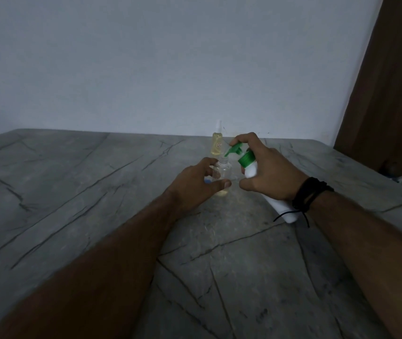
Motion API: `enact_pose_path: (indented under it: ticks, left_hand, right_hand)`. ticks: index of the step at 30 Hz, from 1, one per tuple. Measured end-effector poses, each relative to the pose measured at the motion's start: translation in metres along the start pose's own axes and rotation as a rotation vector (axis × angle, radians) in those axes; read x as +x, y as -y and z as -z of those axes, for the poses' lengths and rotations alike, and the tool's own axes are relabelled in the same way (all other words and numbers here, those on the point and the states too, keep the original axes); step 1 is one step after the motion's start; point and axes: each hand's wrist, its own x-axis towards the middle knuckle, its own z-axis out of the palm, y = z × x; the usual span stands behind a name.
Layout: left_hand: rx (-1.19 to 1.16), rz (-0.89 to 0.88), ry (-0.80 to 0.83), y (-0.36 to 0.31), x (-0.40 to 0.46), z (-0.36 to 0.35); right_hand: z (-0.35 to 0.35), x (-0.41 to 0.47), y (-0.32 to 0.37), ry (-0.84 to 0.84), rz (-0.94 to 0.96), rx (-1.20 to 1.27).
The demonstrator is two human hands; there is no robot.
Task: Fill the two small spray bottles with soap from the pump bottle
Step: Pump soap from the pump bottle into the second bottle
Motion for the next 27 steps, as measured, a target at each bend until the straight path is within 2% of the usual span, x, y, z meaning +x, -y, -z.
enact_pose_path:
  ticks: [27]
  left_hand:
    - [0.005, -0.001, 0.011, -0.0092, -0.0063, 0.0036]
  right_hand:
    - [-0.0001, -0.0005, -0.0002, -0.001, 0.000, 0.011]
